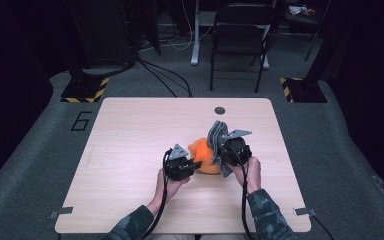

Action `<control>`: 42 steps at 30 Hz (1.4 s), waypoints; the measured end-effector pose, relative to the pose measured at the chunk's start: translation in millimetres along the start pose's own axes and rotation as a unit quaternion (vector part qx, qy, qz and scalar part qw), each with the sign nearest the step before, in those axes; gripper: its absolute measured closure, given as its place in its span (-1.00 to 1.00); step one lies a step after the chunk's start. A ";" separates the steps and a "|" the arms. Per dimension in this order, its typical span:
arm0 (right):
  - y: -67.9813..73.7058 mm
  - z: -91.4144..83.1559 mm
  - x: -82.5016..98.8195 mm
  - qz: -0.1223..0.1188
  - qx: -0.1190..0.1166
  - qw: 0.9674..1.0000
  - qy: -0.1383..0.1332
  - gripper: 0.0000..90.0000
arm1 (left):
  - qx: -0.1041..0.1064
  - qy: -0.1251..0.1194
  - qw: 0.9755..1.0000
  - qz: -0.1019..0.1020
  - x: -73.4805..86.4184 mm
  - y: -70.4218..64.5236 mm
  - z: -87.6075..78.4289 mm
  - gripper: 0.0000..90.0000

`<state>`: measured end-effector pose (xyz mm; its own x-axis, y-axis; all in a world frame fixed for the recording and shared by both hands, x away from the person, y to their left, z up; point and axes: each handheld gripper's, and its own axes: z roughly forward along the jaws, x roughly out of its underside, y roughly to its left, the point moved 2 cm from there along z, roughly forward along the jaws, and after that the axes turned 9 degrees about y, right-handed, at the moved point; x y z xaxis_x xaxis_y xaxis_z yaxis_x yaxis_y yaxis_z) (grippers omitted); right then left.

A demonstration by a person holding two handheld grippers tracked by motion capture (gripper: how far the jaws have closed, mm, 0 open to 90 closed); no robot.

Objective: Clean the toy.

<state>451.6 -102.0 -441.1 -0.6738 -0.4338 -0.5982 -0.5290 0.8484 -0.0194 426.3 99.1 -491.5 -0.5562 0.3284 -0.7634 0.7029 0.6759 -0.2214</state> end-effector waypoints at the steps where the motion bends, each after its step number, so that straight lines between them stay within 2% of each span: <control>1: -3.7 1.8 1.5 0.003 0.004 1.000 0.003 0.73 | -0.002 0.001 1.000 0.002 0.0 1.1 -0.2 0.71; 4: -14.6 7.5 6.7 0.022 0.011 1.000 0.013 0.73 | -0.001 0.000 1.000 -0.003 0.5 3.6 -0.1 0.71; 6: -20.2 11.7 11.1 0.034 0.007 0.999 0.022 0.73 | -0.002 0.002 1.000 -0.002 0.9 4.5 -0.2 0.71; 10: -28.0 19.9 18.2 0.043 0.018 0.998 0.040 0.73 | -0.001 0.003 1.000 0.000 0.9 5.0 -0.6 0.71; 14: -36.0 33.3 28.1 0.062 0.022 0.996 0.067 0.73 | 0.000 0.005 1.000 -0.002 1.9 6.6 -1.6 0.70; 16: -40.0 41.9 35.1 0.072 0.014 0.994 0.083 0.73 | 0.000 0.005 1.000 -0.004 2.0 6.8 -1.5 0.70; 19: -44.1 57.1 46.1 0.073 0.008 0.991 0.108 0.72 | -0.001 0.005 1.000 -0.006 2.1 7.7 -1.6 0.69; 20: -45.5 57.1 46.7 0.077 0.004 0.991 0.108 0.72 | -0.001 0.005 1.000 -0.004 2.0 8.9 -2.0 0.69; 22: -47.3 52.0 42.8 0.074 0.004 0.991 0.111 0.72 | 0.000 0.004 1.000 -0.010 2.4 9.8 -2.2 0.69; 25: -52.0 31.3 33.2 0.083 0.012 0.993 0.081 0.72 | -0.001 0.003 1.000 -0.013 2.4 10.7 -2.8 0.68; 27: -51.5 12.5 23.4 0.089 0.004 0.995 0.050 0.72 | -0.002 0.001 1.000 -0.014 2.5 11.1 -2.8 0.68; 29: -44.0 -1.2 13.7 0.072 -0.011 0.997 0.034 0.72 | -0.002 0.002 1.000 -0.014 2.4 11.7 -2.9 0.67; 30: -37.5 -3.9 10.0 0.063 -0.026 0.997 0.039 0.72 | -0.004 0.003 1.000 -0.013 2.3 12.0 -3.1 0.66; 31: -30.1 -3.4 7.4 0.048 -0.031 0.997 0.048 0.72 | -0.005 0.004 1.000 -0.011 2.2 12.7 -3.5 0.64; 34: -12.9 10.2 6.6 0.020 -0.020 0.997 0.068 0.72 | -0.021 0.009 1.000 0.006 1.1 13.9 -5.3 0.51; 36: -10.4 15.9 7.5 0.020 -0.013 0.998 0.062 0.72 | -0.040 0.012 0.999 0.024 -0.9 12.2 -8.2 0.33; 38: -13.0 16.1 7.6 0.020 -0.009 0.998 0.056 0.72 | -0.070 0.008 0.995 0.064 -4.7 8.7 -12.2 0.17; 39: -14.3 16.5 8.1 0.021 -0.008 0.998 0.052 0.72 | -0.082 0.009 0.993 0.085 -6.7 7.1 -14.6 0.10; 40: -14.7 17.0 8.8 0.026 -0.010 0.998 0.051 0.72 | -0.095 0.007 0.991 0.096 -8.1 5.5 -15.8 0.03; 42: -14.8 18.1 9.1 0.025 -0.012 0.999 0.046 0.72 | -0.098 0.020 0.988 0.120 -8.9 3.7 -13.3 -0.06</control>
<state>462.7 -113.0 -460.7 -0.7444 -0.4175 -0.5211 -0.5040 0.8632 0.0283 427.9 107.5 -477.5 -0.4040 0.5170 -0.7547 0.7192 0.6893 0.0872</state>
